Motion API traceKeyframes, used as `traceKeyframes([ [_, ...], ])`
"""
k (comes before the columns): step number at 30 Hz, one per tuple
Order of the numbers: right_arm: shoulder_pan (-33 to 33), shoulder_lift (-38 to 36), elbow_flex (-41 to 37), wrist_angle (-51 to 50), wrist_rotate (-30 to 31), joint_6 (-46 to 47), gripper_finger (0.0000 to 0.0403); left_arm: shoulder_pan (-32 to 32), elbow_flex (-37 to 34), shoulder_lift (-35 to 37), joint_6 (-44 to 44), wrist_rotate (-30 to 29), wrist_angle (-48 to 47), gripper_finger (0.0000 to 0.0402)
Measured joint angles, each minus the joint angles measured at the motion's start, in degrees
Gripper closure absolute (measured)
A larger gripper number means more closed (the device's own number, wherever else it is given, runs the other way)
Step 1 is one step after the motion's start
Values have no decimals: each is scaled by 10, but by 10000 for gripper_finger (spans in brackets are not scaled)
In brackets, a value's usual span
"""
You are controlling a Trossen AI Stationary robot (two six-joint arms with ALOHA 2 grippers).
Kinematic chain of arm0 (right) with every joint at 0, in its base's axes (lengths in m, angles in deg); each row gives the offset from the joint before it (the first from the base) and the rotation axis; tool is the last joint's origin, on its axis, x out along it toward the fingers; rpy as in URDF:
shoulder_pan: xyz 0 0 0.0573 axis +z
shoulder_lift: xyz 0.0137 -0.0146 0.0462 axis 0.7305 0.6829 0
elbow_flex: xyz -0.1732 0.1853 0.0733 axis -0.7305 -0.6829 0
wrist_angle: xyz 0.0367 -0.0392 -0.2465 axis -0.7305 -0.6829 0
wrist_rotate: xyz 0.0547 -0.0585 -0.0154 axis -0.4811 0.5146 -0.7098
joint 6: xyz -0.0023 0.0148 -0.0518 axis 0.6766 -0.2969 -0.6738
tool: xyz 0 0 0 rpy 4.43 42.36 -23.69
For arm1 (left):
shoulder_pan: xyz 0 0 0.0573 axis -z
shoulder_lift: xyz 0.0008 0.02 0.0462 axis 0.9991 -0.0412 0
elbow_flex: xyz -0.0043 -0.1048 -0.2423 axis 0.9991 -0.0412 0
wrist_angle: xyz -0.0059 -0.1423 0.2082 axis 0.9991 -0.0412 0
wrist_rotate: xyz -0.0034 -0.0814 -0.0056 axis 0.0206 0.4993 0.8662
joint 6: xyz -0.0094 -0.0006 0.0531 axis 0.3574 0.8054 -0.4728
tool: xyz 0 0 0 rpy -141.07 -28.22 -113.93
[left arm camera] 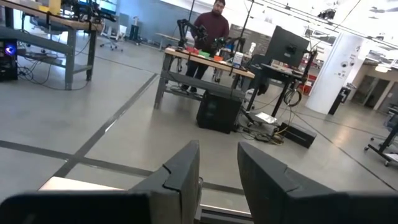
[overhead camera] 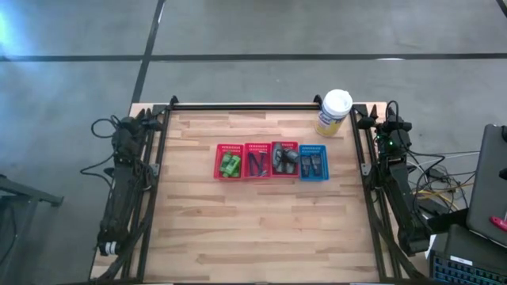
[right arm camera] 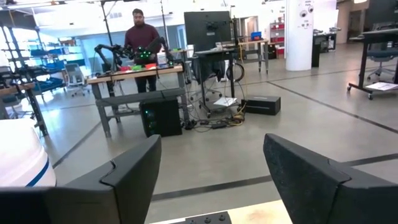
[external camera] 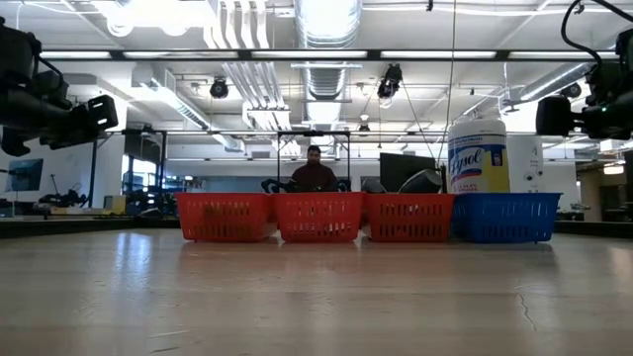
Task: Pick & Place Travel size toiletries
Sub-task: Return to Home Position
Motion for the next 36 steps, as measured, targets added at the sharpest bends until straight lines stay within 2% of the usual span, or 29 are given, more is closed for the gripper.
traceKeyframes([
  [26,0,0,0,0,0,0,183,0,-1,0,0,0,-1,287],
  [36,0,0,0,0,0,0,163,0,-1,0,0,0,-1,287],
])
